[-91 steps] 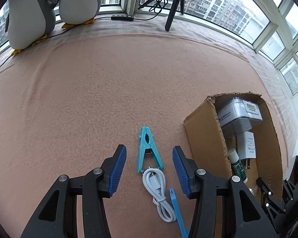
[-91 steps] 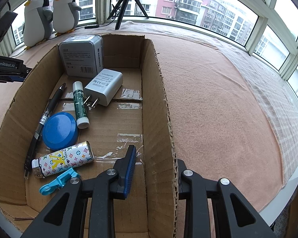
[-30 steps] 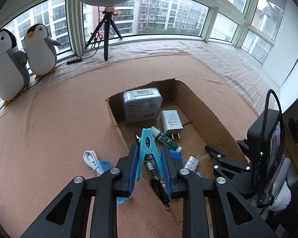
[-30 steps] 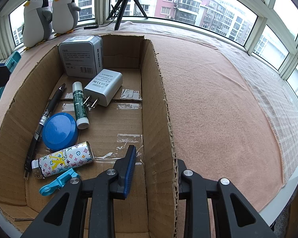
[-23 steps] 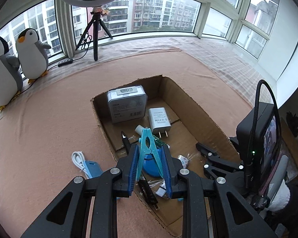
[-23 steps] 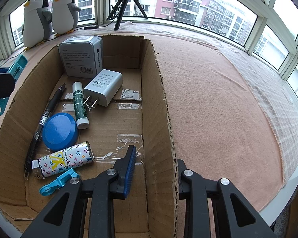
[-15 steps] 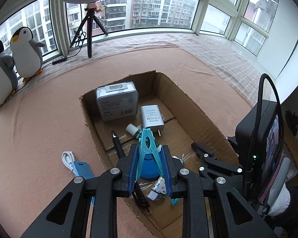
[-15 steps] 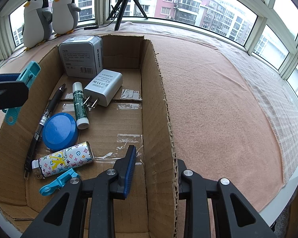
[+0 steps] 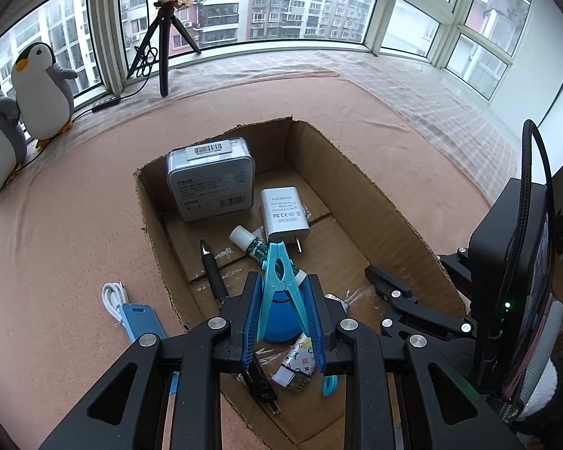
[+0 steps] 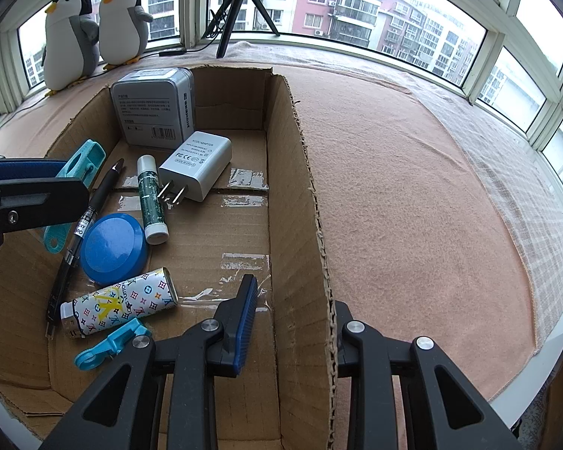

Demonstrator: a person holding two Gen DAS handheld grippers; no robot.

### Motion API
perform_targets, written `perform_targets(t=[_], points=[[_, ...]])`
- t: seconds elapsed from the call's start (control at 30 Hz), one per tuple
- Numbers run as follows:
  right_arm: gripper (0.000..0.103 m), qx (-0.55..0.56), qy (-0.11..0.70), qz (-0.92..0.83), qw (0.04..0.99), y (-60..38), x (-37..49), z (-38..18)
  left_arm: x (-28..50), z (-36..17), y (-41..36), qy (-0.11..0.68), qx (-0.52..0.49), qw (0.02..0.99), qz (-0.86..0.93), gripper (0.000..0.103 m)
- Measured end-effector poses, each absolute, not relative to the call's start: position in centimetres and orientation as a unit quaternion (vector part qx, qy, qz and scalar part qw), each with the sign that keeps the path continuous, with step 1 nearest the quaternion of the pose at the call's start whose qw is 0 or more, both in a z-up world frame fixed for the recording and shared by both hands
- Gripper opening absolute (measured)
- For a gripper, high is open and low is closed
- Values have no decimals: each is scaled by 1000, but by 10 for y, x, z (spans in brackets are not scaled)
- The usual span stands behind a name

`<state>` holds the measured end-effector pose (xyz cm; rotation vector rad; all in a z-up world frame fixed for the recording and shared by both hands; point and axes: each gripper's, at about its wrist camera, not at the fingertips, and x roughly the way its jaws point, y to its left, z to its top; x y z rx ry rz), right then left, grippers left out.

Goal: Organize rigid objects
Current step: 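Carry the teal clip into the box and open the left tool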

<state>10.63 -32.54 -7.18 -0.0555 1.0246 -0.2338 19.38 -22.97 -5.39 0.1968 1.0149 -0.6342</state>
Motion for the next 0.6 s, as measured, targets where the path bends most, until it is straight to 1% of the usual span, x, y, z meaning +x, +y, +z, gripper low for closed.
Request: perform_targets(t=[0.03,0.07,0.13,0.6], points=[[26,-26,489,-112,865,-325,106,-72,194,-54,-230,477,91,822,-298,28],[26,-26,489,-112,865,-325,106,-72,195,-54,-230,480,91,821,-295,36],[26,-27,489,-111,865,-325,106,-72,195,-53,-229,478,89,823,-293,41],[26,-27,489,-111,865,-325,106,-72,191,-49,-232,476,96,822,-296,41]])
